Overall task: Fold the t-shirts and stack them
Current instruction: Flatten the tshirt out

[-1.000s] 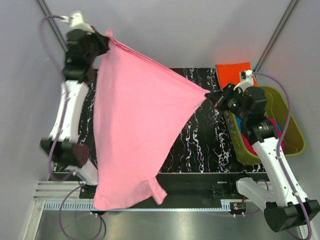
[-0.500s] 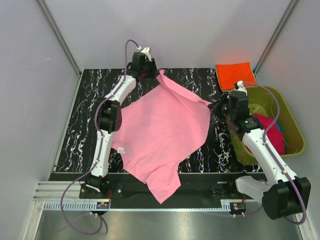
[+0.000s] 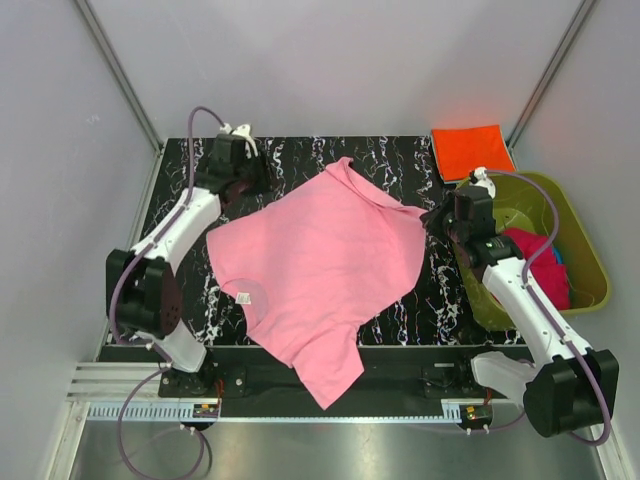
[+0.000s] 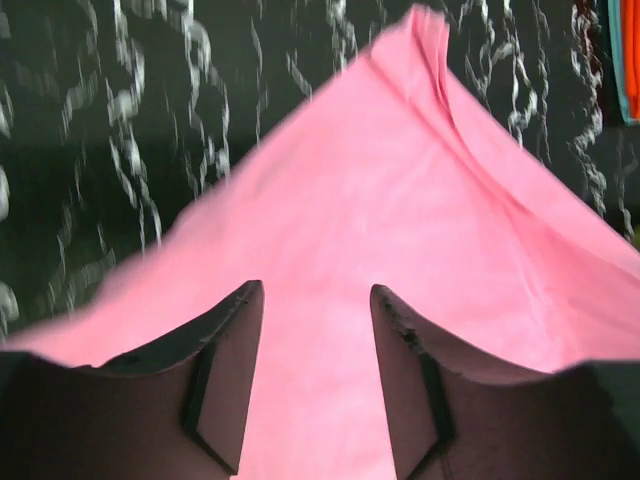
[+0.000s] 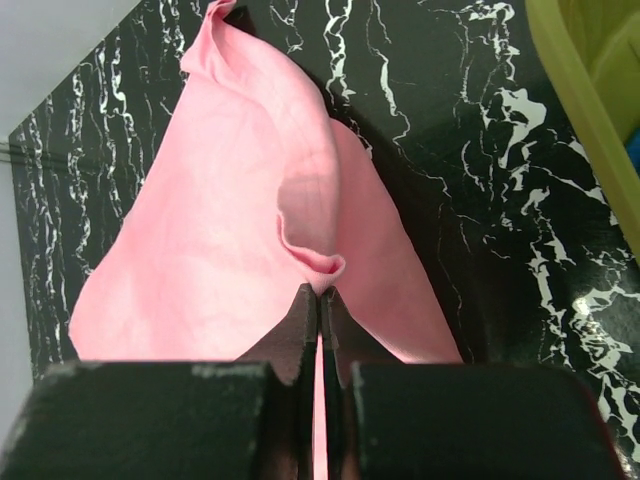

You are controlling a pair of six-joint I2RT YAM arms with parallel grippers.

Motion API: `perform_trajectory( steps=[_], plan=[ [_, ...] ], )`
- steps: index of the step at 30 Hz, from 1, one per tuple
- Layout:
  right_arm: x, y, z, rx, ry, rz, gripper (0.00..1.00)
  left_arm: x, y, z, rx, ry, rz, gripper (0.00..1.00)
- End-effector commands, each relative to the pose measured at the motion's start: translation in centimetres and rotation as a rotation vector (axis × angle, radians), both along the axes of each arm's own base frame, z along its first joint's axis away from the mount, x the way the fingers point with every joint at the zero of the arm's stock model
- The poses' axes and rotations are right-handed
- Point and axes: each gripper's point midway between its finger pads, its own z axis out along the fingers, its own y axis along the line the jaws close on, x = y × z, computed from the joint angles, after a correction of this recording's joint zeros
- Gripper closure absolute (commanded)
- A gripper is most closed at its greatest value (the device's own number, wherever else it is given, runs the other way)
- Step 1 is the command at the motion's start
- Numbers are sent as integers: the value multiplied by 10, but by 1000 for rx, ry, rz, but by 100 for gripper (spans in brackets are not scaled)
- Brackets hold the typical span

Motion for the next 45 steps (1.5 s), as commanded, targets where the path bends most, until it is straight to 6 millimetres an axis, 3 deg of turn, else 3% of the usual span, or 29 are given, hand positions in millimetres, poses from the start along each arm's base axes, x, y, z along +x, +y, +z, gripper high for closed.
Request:
perform_trajectory(
  steps=[1, 2, 5, 7, 10, 16, 19, 24, 25, 27, 28, 30, 31, 33, 34, 36, 37, 39, 40, 42, 43, 45],
  plan=[
    [0, -9, 7, -29, -48, -27, 100, -47, 8, -47, -45, 167, 80, 55],
    [-3, -14, 4, -39, -43, -48, 100, -65, 11, -68, -44, 224, 97, 56],
    [-11, -18, -7, -38, -10, -74, 100, -92, 17, -105, -36, 330, 118, 62],
    [-13, -17, -9, -28, -5, -74, 100, -99, 21, -121, -19, 372, 137, 64],
    [-15, -17, -11, -20, -3, -77, 100, -102, 29, -142, 30, 429, 170, 69],
    [-13, -10, -8, 21, -2, -63, 100, -80, 34, -167, 128, 487, 180, 70],
    [-10, 4, -9, 99, -6, -28, 100, -60, 45, -183, 213, 503, 213, 70],
    [-8, 13, -16, 169, -2, -30, 100, -12, 30, -200, 204, 542, 141, 68],
    [-9, 17, -16, 186, 7, -11, 100, 7, 16, -202, 147, 545, 103, 68],
    [-9, 20, -16, 220, 17, -19, 100, 28, 14, -200, 92, 541, 83, 67],
    [-11, 22, -19, 233, 24, -19, 100, 54, 5, -189, 42, 491, 60, 65],
    [-9, 23, -20, 262, 21, -41, 100, 88, 5, -172, -6, 415, 57, 62],
    [-8, 22, -24, 263, 19, -58, 100, 119, -3, -150, -44, 327, 37, 62],
    [-6, 23, -28, 276, 26, -71, 100, 141, -8, -124, -92, 252, 19, 61],
    [-1, 23, -32, 275, 38, -77, 100, 149, -11, -93, -124, 190, 2, 60],
    [2, 25, -35, 264, 50, -70, 100, 145, -11, -66, -125, 153, 1, 55],
    [6, 27, -38, 263, 61, -69, 100, 128, -7, -46, -105, 148, 15, 52],
    [8, 28, -43, 268, 76, -77, 100, 105, 0, -35, -77, 161, 43, 43],
    [11, 24, -46, 253, 77, -99, 100, 74, 7, -34, -61, 200, 62, 42],
    [12, 22, -46, 255, 75, -117, 100, 39, 13, -37, -44, 246, 87, 42],
    [11, 19, -46, 251, 72, -128, 100, 5, 20, -42, -11, 275, 107, 41],
    [10, 18, -44, 250, 61, -135, 100, -27, 27, -47, 12, 290, 129, 41]
  ],
)
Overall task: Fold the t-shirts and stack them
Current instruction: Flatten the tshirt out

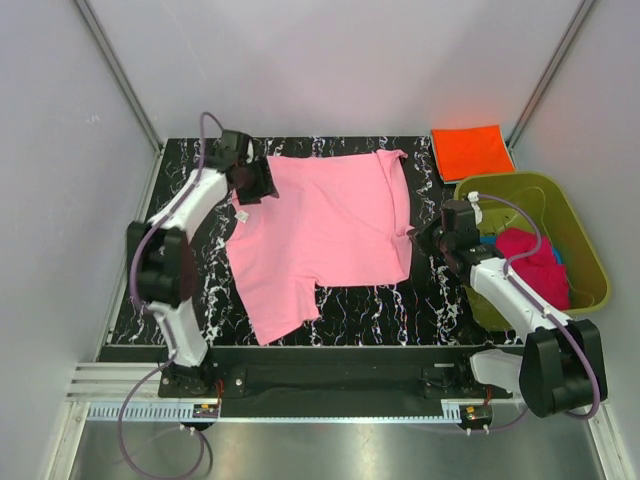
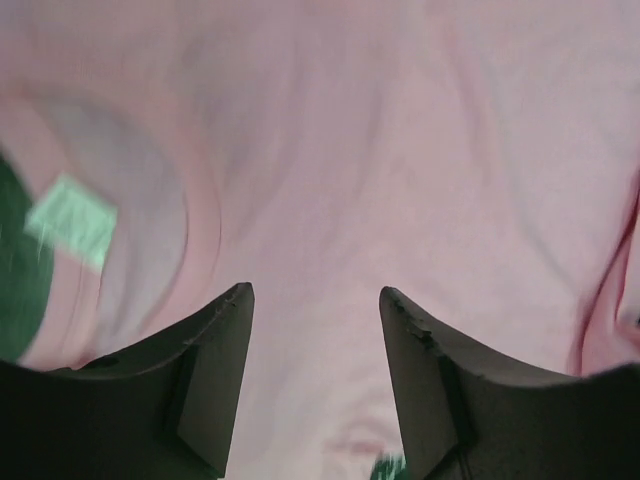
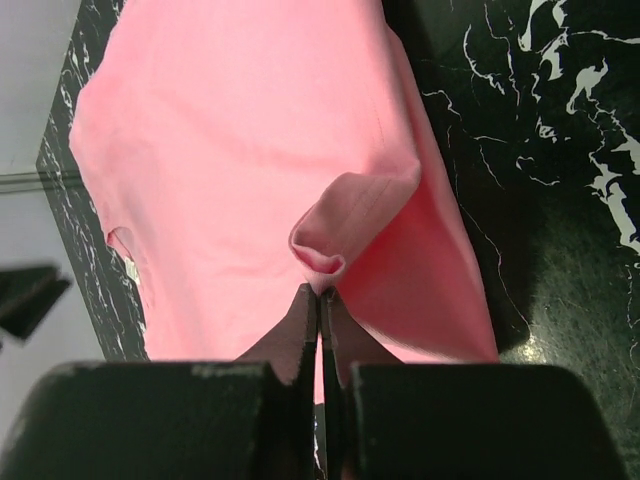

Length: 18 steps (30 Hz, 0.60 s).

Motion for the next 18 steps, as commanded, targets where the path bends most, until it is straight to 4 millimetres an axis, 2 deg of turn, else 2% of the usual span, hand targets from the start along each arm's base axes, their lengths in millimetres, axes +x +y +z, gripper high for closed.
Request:
perform_trajectory(
  steps=[1, 3, 4, 5, 7, 10, 12, 16, 18],
  plan=[
    [14, -5, 31, 6, -107, -54, 100, -67, 11, 25, 36, -35, 33, 41],
    [9, -9, 27, -22, -74, -63, 100, -95, 14, 21, -2, 6, 79, 41],
    [11, -12, 29, -39, -71, -71, 100, -119, 15, 20, -27, 30, 84, 41],
    [10, -12, 29, -47, -63, -66, 100, -133, 14, 20, -55, 50, 107, 41],
    [8, -12, 29, -63, -45, -48, 100, -163, 24, 23, -58, 45, 174, 41],
    [3, -13, 29, -76, -21, -41, 100, -195, 36, 30, -49, -3, 261, 39],
    [0, -15, 28, -89, -10, -42, 100, -215, 36, 29, -87, 21, 312, 37],
    [-3, -19, 31, -93, -14, -60, 100, -261, 47, -1, -29, 123, 405, 38],
    [-5, -20, 30, -91, -3, -71, 100, -286, 50, -19, 21, 241, 453, 38]
  ],
)
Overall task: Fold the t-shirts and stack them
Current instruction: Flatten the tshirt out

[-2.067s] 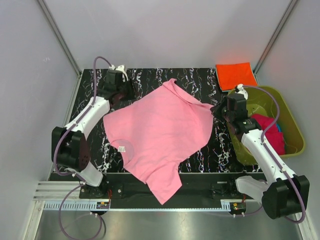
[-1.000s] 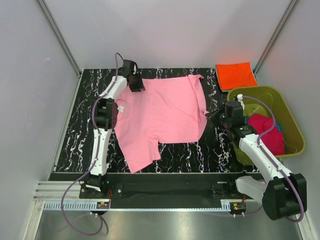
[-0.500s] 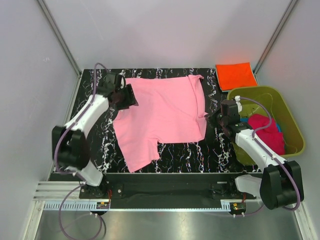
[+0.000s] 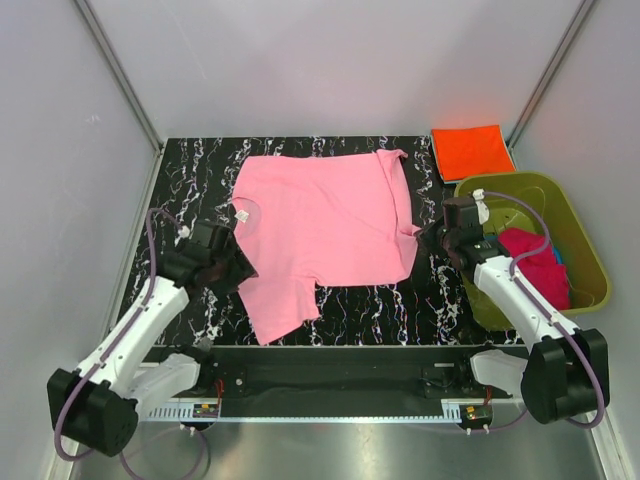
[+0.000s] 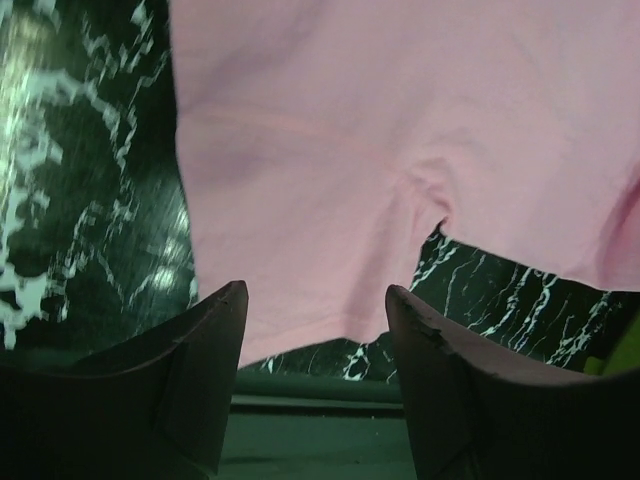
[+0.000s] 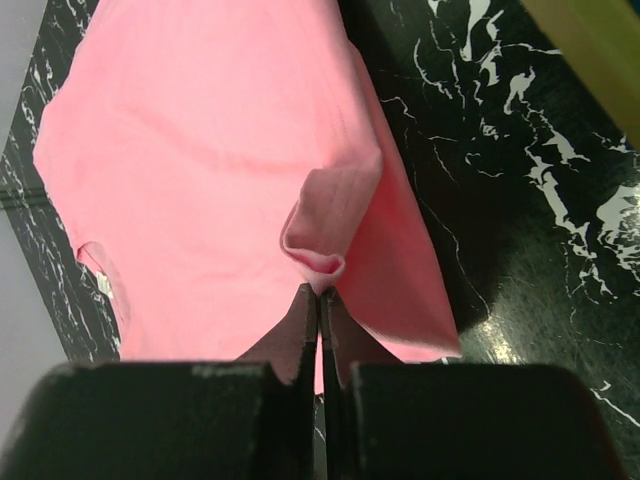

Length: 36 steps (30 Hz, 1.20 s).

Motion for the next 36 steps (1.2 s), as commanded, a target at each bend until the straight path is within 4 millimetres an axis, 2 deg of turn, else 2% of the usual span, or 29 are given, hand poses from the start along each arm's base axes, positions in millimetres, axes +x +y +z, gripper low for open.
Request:
perform_trajectory(
  steps=[1, 2, 4, 7, 14, 18, 25, 32, 33, 36],
  plan=[
    [4, -7, 18, -26, -35, -36, 100, -38, 10, -33, 79, 207, 128, 39],
    [5, -7, 18, -22, -35, -42, 100, -49, 10, -38, 90, 265, 133, 39],
    [5, -7, 16, -20, -27, -48, 100, -61, -5, -48, 74, 332, 115, 43],
    [8, -5, 18, -14, -21, -46, 100, -77, -14, -60, 74, 383, 122, 47],
    [5, -8, 20, -22, -30, -58, 100, -93, -27, -72, 28, 412, 165, 51],
    [5, -10, 17, -24, -23, -69, 100, -109, -28, -92, 53, 467, 153, 54],
    [5, -8, 16, -16, -17, -66, 100, -116, -36, -109, 44, 475, 158, 59],
    [4, -9, 17, -12, -20, -71, 100, -116, -28, -123, 99, 472, 169, 62],
    [4, -9, 17, -13, -20, -69, 100, -115, -26, -124, 109, 468, 174, 64],
    [3, -9, 16, -16, -19, -69, 100, -112, -26, -123, 112, 449, 169, 77]
  ],
)
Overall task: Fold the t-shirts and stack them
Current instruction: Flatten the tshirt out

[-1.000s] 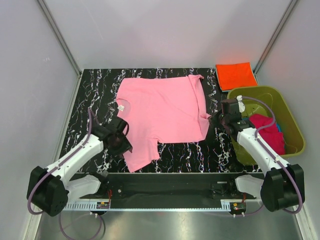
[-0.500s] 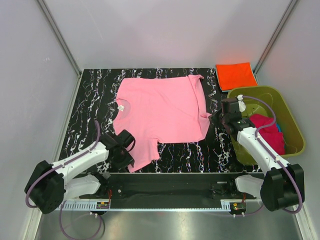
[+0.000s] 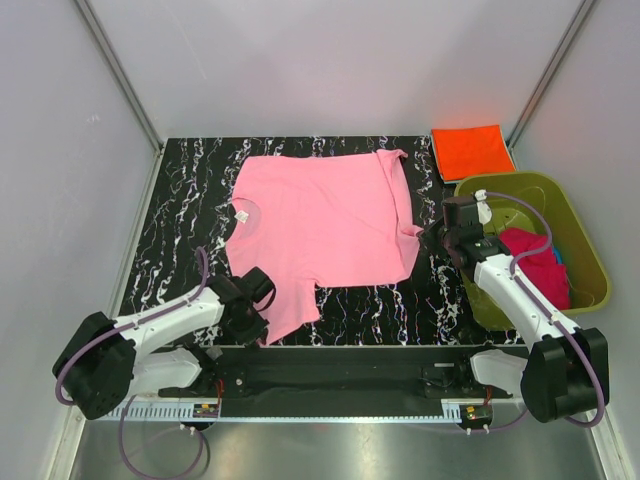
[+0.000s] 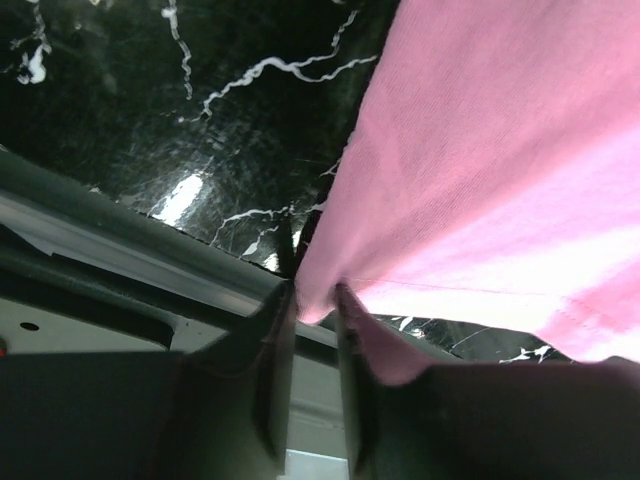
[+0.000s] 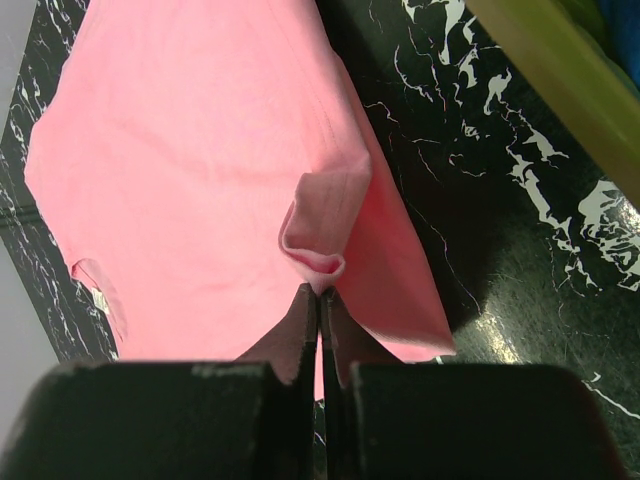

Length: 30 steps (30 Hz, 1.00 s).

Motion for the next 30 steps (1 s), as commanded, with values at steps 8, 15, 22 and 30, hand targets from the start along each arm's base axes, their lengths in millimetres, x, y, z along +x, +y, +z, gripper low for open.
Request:
perform_trajectory(
  steps=[8, 15, 22, 30],
  plan=[
    [3, -1, 19, -1, -52, -12, 100, 30, -7, 18, -12, -142, -24, 100],
    [2, 0, 39, 8, -79, -2, 100, 86, 24, 99, 180, -450, -61, 100],
    [35, -3, 91, -52, -161, -10, 100, 169, 71, 278, 420, -922, 61, 100],
    [20, -16, 167, -96, -154, -42, 100, 182, 118, 438, 442, -1218, 221, 100]
  ],
)
